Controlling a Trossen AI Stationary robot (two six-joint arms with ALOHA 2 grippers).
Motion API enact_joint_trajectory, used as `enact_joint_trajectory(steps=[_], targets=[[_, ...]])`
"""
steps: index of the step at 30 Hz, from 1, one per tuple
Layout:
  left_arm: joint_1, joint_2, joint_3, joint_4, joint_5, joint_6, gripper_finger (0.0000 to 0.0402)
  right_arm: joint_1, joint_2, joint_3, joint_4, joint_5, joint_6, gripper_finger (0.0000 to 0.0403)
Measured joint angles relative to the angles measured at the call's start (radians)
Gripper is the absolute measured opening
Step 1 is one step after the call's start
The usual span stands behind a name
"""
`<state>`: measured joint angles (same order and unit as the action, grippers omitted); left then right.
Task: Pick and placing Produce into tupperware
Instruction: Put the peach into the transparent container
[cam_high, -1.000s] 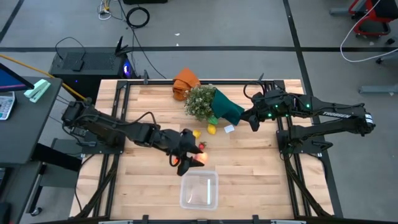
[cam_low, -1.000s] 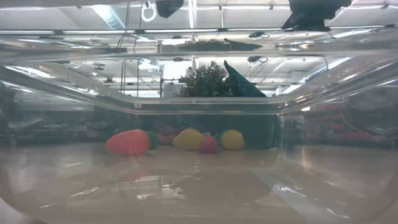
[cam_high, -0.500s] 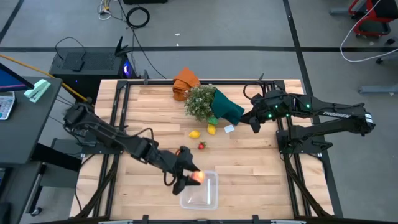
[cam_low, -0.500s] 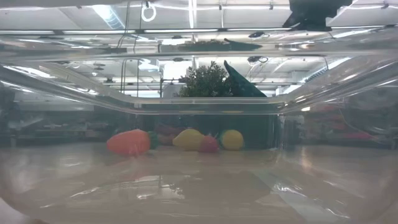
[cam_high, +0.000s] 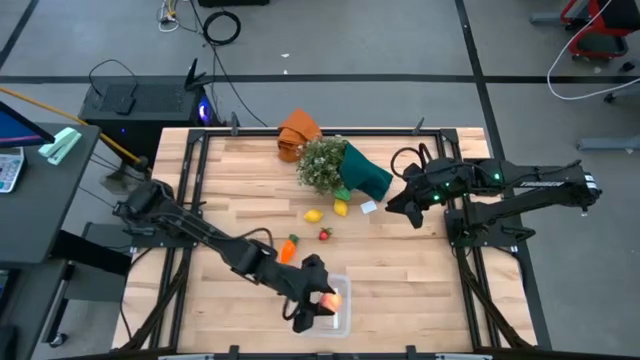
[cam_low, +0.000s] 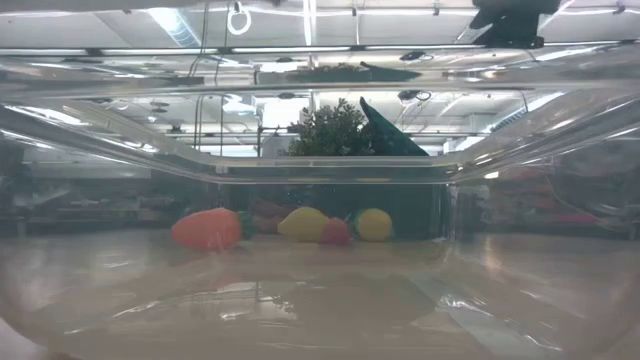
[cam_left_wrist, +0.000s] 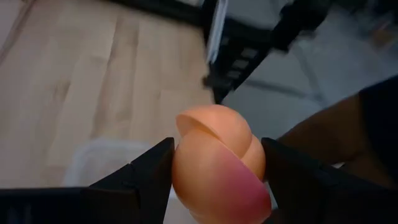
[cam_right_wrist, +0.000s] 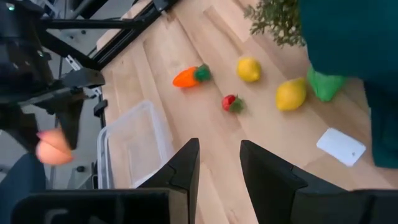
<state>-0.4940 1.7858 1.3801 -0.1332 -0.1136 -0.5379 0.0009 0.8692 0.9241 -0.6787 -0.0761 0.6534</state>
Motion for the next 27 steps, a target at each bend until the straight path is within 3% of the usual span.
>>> enact_joint_trajectory(steps=[13, 27], targets=[[0.02, 0.202, 0.232, -0.43, 0.033, 0.03, 0.0243, 0.024, 0.0, 0.0, -0.014, 0.002, 0.0, 0.0085], [0.025, 0.306, 0.239, -0.495, 0.08, -0.023, 0.0243, 0.024, 0.0, 0.0, -0.035, 0.026, -0.003, 0.0085]])
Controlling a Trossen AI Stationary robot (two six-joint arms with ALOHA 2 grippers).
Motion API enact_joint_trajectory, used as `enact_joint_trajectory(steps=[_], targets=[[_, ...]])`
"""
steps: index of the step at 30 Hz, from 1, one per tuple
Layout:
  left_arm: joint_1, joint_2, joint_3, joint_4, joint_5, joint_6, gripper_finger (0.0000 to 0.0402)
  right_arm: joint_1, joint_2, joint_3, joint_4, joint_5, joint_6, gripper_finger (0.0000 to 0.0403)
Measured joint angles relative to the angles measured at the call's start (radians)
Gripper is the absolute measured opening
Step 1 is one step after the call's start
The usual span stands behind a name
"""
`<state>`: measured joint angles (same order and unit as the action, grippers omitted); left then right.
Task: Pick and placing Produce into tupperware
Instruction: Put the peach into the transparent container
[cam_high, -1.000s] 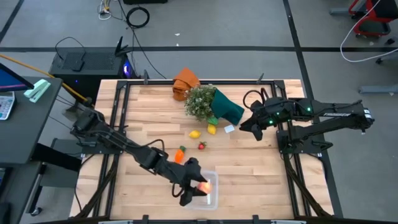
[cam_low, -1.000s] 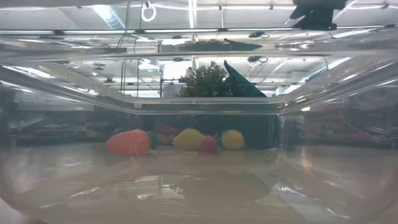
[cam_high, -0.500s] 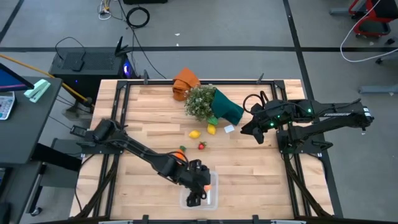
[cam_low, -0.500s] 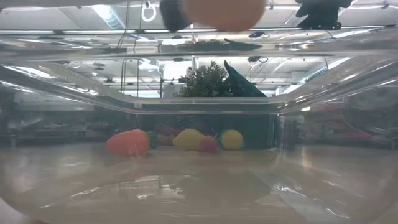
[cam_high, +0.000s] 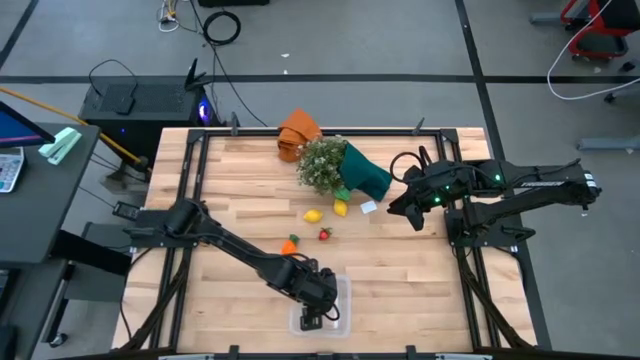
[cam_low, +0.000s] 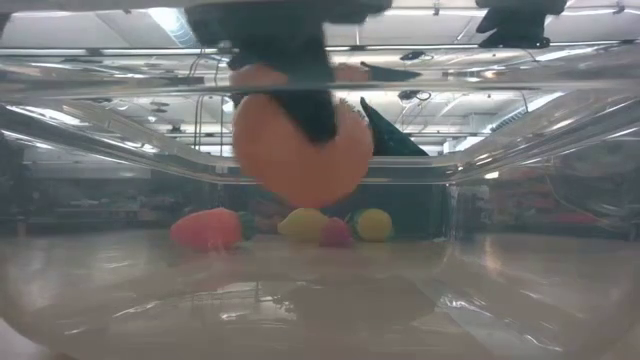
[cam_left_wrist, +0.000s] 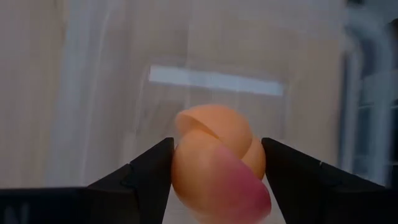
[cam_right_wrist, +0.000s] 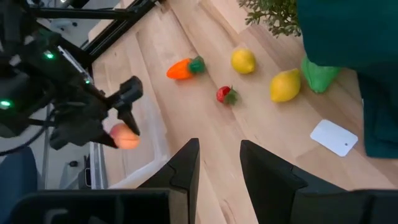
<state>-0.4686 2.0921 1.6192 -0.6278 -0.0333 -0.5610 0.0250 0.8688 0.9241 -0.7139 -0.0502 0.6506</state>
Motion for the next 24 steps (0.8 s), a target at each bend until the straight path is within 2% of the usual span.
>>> enact_joint_trajectory(steps=[24], targets=[[0.003, 0.05, -0.023, 0.026, 0.03, 0.003, 0.0246, 0.0, 0.0, 0.0, -0.005, 0.0, -0.007, 0.0085]])
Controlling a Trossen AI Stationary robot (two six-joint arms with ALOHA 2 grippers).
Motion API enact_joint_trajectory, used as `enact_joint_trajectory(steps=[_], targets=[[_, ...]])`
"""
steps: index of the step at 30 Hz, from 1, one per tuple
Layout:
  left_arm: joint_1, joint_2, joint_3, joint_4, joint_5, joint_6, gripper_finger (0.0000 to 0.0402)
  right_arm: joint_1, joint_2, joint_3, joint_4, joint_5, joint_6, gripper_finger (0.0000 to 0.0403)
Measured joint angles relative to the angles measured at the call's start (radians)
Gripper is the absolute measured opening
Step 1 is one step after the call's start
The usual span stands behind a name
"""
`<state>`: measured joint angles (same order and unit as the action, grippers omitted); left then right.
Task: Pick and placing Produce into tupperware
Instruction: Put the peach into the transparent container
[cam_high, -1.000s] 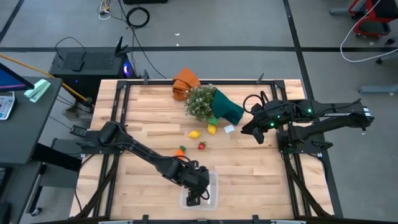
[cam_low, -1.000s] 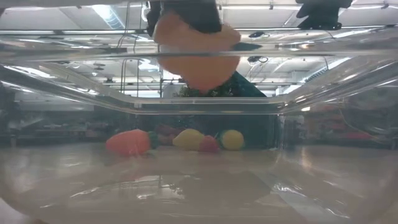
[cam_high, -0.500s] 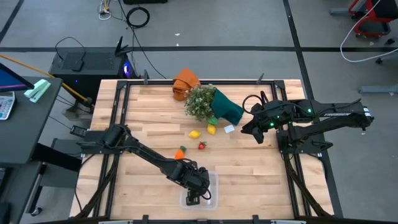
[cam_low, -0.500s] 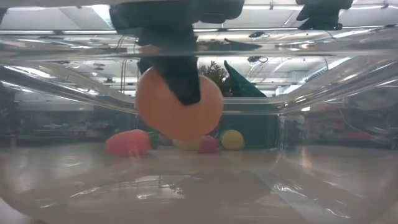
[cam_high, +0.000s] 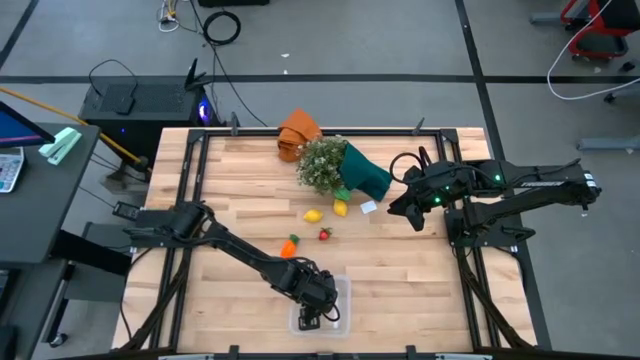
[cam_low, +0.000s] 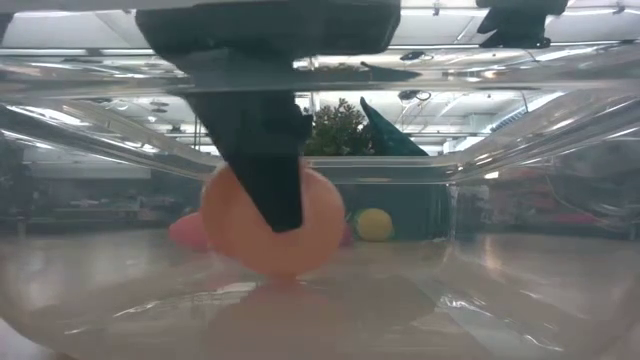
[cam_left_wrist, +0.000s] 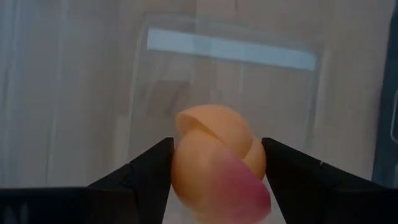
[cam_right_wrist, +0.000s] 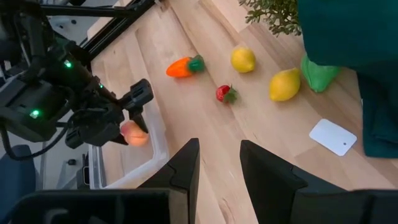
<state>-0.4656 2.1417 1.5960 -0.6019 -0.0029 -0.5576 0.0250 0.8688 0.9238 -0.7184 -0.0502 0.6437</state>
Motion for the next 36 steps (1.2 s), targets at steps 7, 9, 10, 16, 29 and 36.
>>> enact_joint_trajectory(steps=[7, 9, 10, 16, 29, 36], targets=[[0.0, 0.01, 0.001, 0.007, -0.001, 0.02, 0.0242, 0.0, 0.0, 0.0, 0.001, 0.0, 0.0, 0.0085], [0.0, 0.011, 0.001, 0.007, -0.009, 0.02, 0.0246, 0.0, 0.0, 0.0, 0.0, 0.0, 0.0, 0.0085], [0.0, 0.011, 0.001, 0.007, -0.013, 0.02, 0.0249, 0.0, 0.0, 0.0, 0.001, 0.0, 0.0, 0.0085], [0.0, 0.014, 0.0, 0.004, -0.027, 0.016, 0.0278, 0.0, 0.0, 0.0, 0.001, 0.0, 0.0, 0.0085], [0.0, 0.014, 0.033, 0.001, -0.026, 0.017, 0.0305, 0.0, 0.0, 0.0, 0.001, -0.001, 0.008, 0.0085], [-0.001, 0.013, 0.036, -0.019, -0.026, 0.017, 0.0298, 0.0, 0.0, 0.0, 0.001, -0.002, 0.009, 0.0085]])
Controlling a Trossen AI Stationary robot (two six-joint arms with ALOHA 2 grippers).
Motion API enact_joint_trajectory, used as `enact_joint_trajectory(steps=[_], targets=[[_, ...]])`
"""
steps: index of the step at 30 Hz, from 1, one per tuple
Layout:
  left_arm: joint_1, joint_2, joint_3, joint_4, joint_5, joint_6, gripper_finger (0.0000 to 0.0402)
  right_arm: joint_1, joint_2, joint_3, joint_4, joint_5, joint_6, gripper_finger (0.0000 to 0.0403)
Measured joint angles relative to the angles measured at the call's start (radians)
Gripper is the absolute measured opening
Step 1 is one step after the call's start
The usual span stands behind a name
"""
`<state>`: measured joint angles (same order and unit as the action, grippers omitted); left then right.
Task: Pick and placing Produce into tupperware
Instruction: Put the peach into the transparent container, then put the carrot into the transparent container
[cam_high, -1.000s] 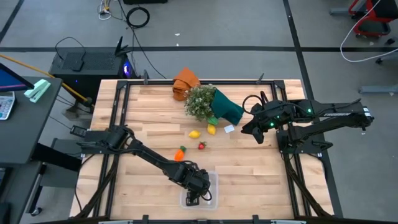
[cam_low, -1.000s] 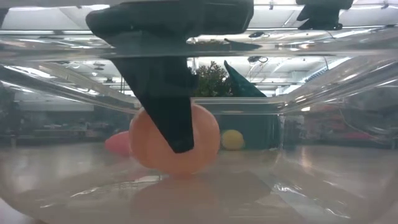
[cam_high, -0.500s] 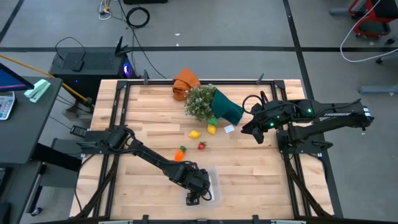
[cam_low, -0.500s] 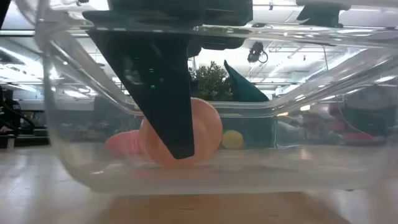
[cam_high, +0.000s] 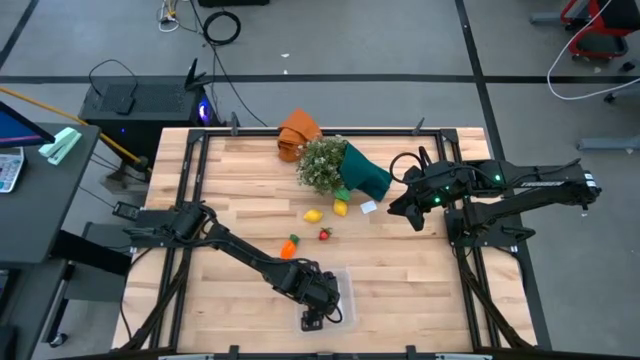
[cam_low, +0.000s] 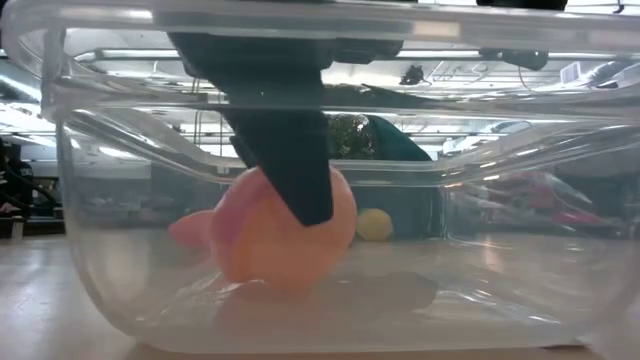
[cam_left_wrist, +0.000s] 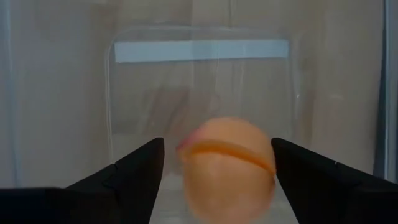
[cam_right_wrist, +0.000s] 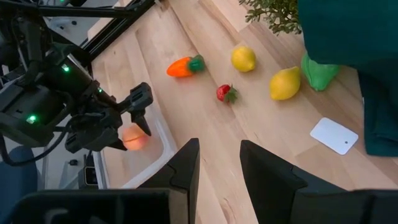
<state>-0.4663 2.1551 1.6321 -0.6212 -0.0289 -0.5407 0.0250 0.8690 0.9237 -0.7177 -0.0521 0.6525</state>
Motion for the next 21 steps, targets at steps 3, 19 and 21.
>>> enact_joint_trajectory(steps=[3, 19, 21], targets=[[-0.002, -0.004, 0.015, -0.047, 0.0, 0.004, 0.0299, 0.0, 0.0, 0.0, 0.0, -0.003, 0.0, 0.0085], [0.004, -0.018, 0.398, -0.598, -0.183, 0.014, 0.0295, 0.0, 0.0, 0.0, 0.0, -0.003, -0.018, 0.0085], [0.011, -0.03, 0.398, -0.606, -0.181, -0.054, 0.0293, 0.0, 0.0, 0.0, 0.0, -0.003, -0.021, 0.0085]])
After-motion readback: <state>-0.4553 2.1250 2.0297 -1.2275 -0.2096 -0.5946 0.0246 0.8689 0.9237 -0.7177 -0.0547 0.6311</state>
